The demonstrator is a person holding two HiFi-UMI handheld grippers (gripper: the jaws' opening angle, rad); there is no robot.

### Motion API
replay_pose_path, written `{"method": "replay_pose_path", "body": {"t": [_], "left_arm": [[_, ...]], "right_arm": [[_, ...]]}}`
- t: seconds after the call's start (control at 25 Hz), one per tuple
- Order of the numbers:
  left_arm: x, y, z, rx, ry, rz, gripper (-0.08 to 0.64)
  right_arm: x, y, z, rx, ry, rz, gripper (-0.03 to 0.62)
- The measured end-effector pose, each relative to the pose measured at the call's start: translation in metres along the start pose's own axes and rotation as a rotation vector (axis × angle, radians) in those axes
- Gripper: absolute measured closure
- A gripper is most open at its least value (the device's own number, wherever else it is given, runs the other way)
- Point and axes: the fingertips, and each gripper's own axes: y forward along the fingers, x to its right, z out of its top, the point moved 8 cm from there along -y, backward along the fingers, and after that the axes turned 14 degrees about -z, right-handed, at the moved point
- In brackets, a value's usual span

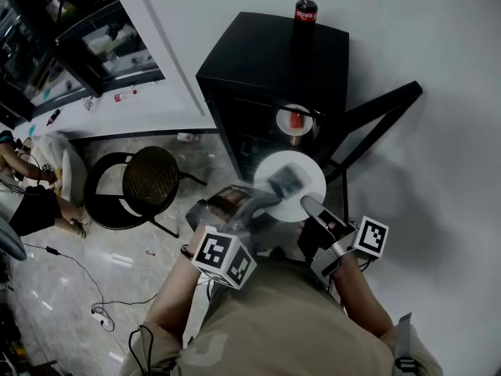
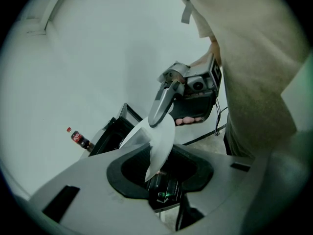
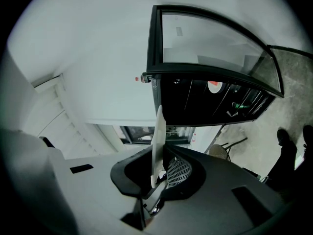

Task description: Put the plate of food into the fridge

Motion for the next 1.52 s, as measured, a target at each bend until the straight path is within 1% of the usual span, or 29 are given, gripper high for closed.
{"method": "replay_pose_path", "body": {"t": [0.24, 0.56, 0.8, 1.16, 1.32, 1.52], "left_arm": [[0.012, -0.001, 0.002, -0.031, -0.046, 0.015, 0.448], [0.026, -0.003, -0.004, -0.067, -0.118, 0.011, 0.436], [0.025, -0.006, -0.011, -0.067, -0.132, 0.019, 0.433], [0.030, -0.024, -0.036, -0.040, -0.152, 0.018, 0.433], [0.032, -0.042, -0.056, -0.014, -0.188, 0.034, 0.431], [0.033, -0.072, -0.082, 0.043, -0.251, 0.084, 0.433]], "right_arm": [[0.006, -0.001, -0.004, -0.043, 0.002, -0.003, 0.544], [0.018, 0.000, -0.013, -0.082, 0.018, -0.022, 0.546], [0.019, 0.005, -0.013, -0.084, 0.019, -0.024, 0.548], [0.015, 0.023, -0.030, -0.078, 0.023, -0.049, 0.548], [0.012, 0.036, -0.041, -0.062, 0.025, -0.060, 0.548], [0.010, 0.047, -0.053, -0.035, 0.027, -0.074, 0.549]]}}
